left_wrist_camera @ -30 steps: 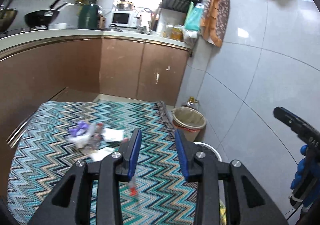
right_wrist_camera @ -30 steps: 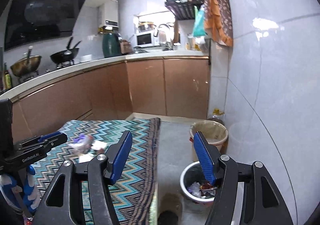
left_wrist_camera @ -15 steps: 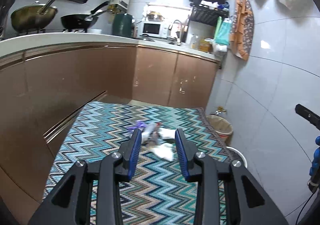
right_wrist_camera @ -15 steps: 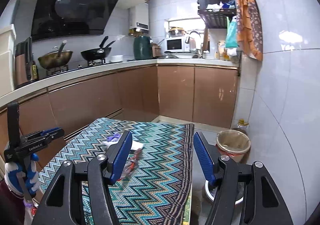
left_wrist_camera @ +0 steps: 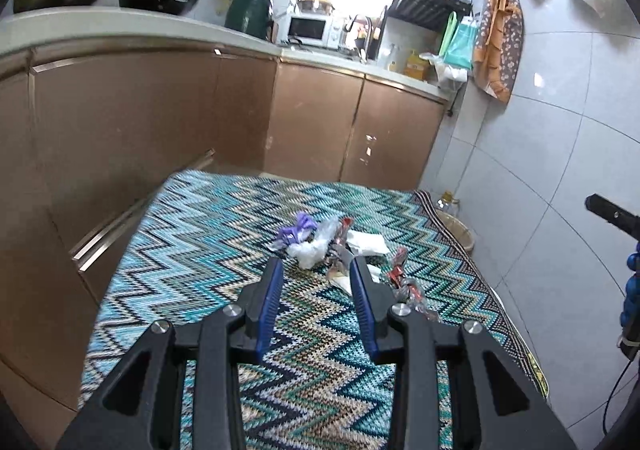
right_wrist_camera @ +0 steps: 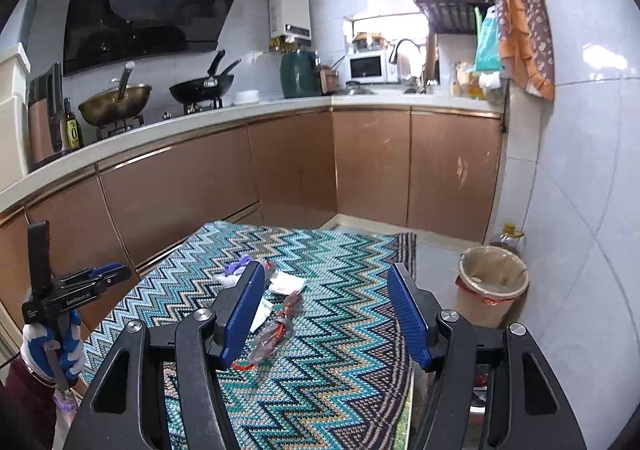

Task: Collect trash
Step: 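Move both tools back over the remaining trash on the rug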

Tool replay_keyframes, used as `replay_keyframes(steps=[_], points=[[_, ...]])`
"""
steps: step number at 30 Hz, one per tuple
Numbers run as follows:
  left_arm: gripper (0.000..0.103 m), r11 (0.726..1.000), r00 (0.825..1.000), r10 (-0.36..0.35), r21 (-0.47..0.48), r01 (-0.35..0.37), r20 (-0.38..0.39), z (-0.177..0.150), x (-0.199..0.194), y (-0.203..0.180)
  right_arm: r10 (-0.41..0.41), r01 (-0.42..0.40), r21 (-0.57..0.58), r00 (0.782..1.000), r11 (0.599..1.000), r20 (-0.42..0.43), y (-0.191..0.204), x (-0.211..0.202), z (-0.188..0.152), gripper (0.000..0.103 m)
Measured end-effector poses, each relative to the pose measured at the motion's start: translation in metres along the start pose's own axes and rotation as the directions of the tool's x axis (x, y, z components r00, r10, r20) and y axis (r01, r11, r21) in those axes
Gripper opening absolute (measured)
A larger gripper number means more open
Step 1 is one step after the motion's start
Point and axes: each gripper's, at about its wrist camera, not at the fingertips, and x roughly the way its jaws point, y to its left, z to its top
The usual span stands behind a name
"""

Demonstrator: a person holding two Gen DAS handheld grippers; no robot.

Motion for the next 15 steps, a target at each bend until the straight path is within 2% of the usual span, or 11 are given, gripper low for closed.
replay_keyframes(steps=[8,15], points=[[0.033,0.998,0.993,-0.050,-0.037,0.046,-0.105,0.001,0.074,0.012,0.052,-0.051,0.013,0.995,0.999,-0.090,-0.002,0.062,-0.008,0.063],[0.033,0.995,0.986,-0.063,-0.085,0.050,-0.157,0.007,0.133,0.023,0.101,-0.099,0.021,0.978,0.995,-0.185,0.001,0.117,-0.023,0.063]])
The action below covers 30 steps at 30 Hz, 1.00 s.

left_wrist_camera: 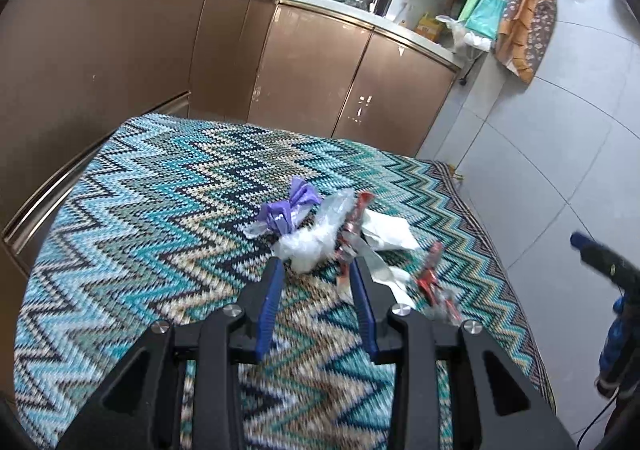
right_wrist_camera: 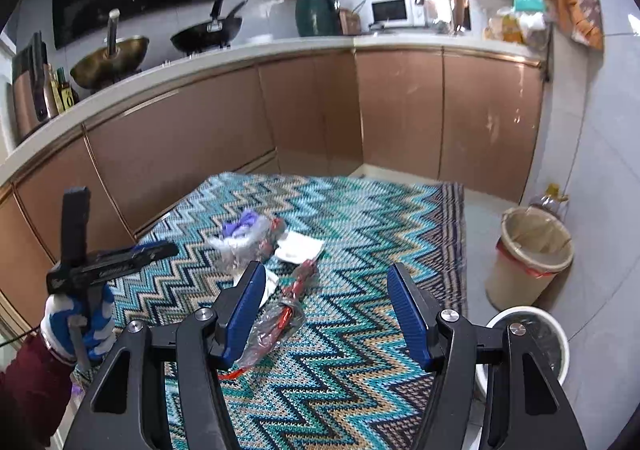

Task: Collect trash
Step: 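Move both tools back over the remaining trash on the rug, then grasp the clear plastic bag with the left tool while the right tool grasps red-wrapped plastic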

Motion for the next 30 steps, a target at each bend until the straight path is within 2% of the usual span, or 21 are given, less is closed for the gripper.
replay_keyframes(steps=[9,23,26,30], points=[[0.032,0.999,0.999,-0.013,-0.034,0.011,-0.041,0.011,0.043,0.006,0.064,-0.065,-0.005,0.992,0.998,-0.107,0.009,0.061,-0.006,0.063],[0.032,0.997,0.996,-0.048,-0.060,0.044,-0.079,0.008,0.064,0.017,0.130,-0.136,-0.006,0.961,0.991,-0.244,0.026,0.135,-0.026,0.060],[0.033,0.994,0.995,-0.069,-0.092,0.063,-0.071,0.010,0.063,0.021,0.145,-0.151,-0.003,0.955,0.989,-0.258,0.027,0.141,-0.030,0.060],[0.033,0.979,0.991,-0.108,-0.180,0.092,-0.082,0.013,0.065,0.034,0.161,-0.166,0.003,0.949,0.986,-0.271,0.027,0.146,-0.033,0.060]])
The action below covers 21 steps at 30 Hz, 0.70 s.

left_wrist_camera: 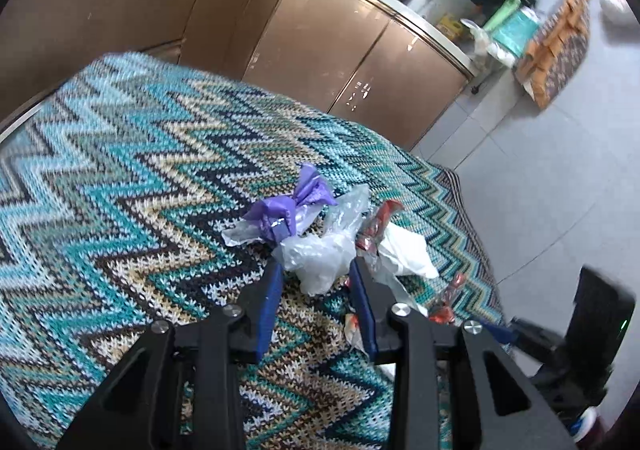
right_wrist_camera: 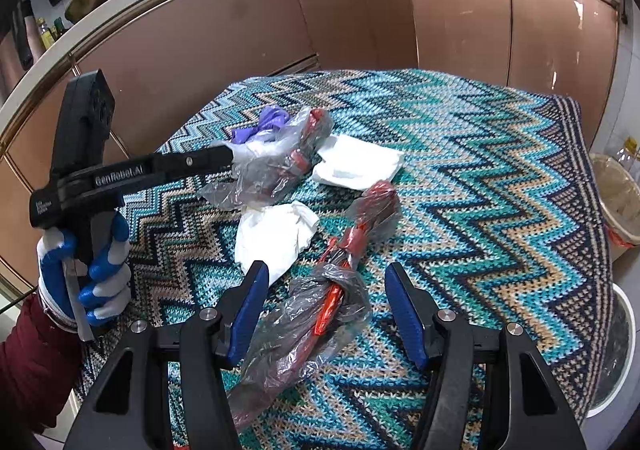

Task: Collect trash
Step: 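Grasp the clear plastic bag with the left tool while the right tool grasps red-wrapped plastic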

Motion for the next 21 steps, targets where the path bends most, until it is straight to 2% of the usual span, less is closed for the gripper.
replay_keyframes(steps=[4,7,8,12,15,21], points=[[0.033,0.997,1.000,-0.013,-0.077,0.013,-0.004,0.005,0.001,0.010,0.008,-0.008,0.000,1.000,1.000,-0.007,0.000,0.003,0.001,0.060],[0.031,0.997,1.000,-0.002,-0.075,0.002,-0.009,0.005,0.003,0.009,0.006,-0.006,-0.004,1.000,1.000,-0.016,0.001,0.006,0.001,0.060],[0.030,0.997,1.000,0.002,-0.075,-0.002,-0.011,0.004,0.004,0.007,0.007,-0.008,-0.004,1.000,1.000,-0.021,0.001,0.007,0.001,0.057],[0.013,0.998,1.000,0.015,-0.053,-0.016,-0.021,0.002,0.010,0.000,0.012,-0.012,-0.005,0.999,1.000,-0.047,0.001,0.015,0.001,0.043],[0.009,0.999,1.000,0.016,-0.038,-0.017,-0.019,0.000,0.011,-0.005,0.016,-0.016,0.005,0.998,1.000,-0.058,0.000,0.017,-0.001,0.036],[0.007,1.000,1.000,0.023,-0.018,-0.023,0.004,-0.004,0.001,-0.010,0.015,-0.014,0.025,0.998,1.000,-0.061,-0.002,0.015,-0.003,0.022]])
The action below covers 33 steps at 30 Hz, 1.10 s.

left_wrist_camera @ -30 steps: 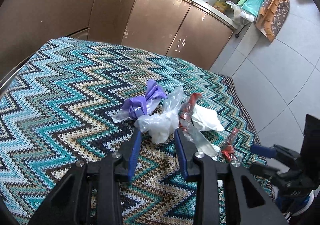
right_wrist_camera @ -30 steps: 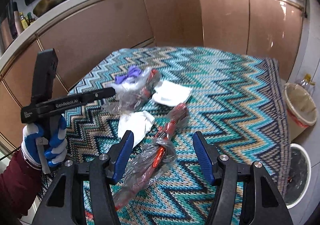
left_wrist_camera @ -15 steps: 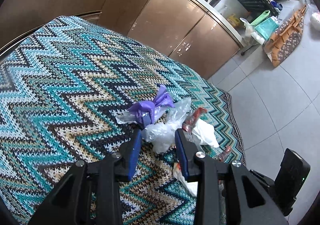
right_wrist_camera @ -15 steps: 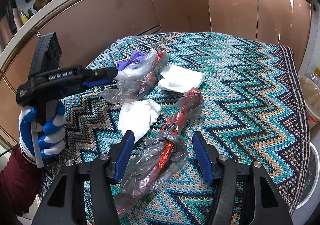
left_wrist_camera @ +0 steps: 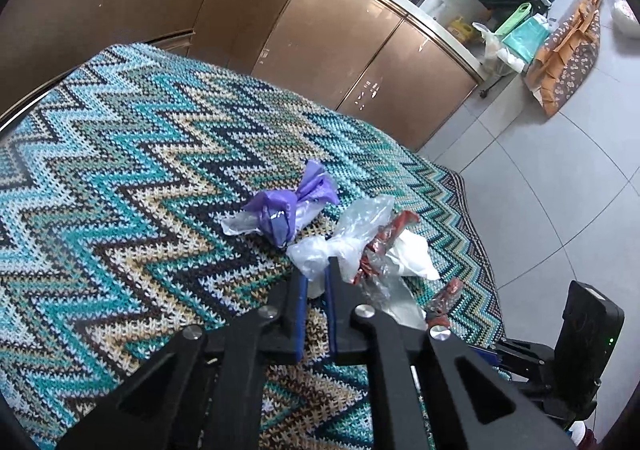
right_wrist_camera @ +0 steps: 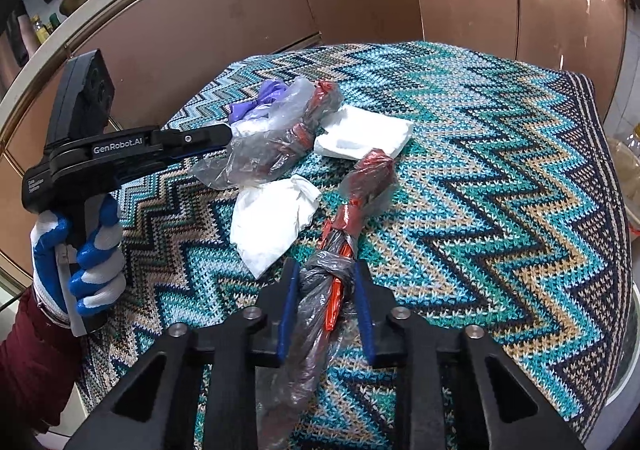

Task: Collect trash
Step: 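Grasp the clear plastic bag with the left tool while the right tool grasps red-wrapped plastic, then carry the clear bag and red-wrapped plastic over the black-lined bin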

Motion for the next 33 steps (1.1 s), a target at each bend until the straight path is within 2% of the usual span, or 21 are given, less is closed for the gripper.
replay_keyframes(steps=[6,21,33], points=[[0.007,1.000,0.999,-0.015,0.005,0.015,0.033,-0.001,-0.022,-0.002,-0.002,0.002,0.016,1.000,1.000,0.029,0.000,-0.015,-0.001,0.016],[0.007,1.000,0.993,-0.008,0.022,0.005,0.121,-0.012,-0.091,-0.016,-0.024,0.027,-0.029,0.992,0.999,0.126,0.027,-0.075,-0.008,0.015],[0.007,0.998,0.984,-0.003,0.057,-0.007,0.176,-0.030,-0.146,-0.039,-0.029,0.039,-0.041,0.975,0.998,0.222,0.045,-0.131,-0.022,0.015]])
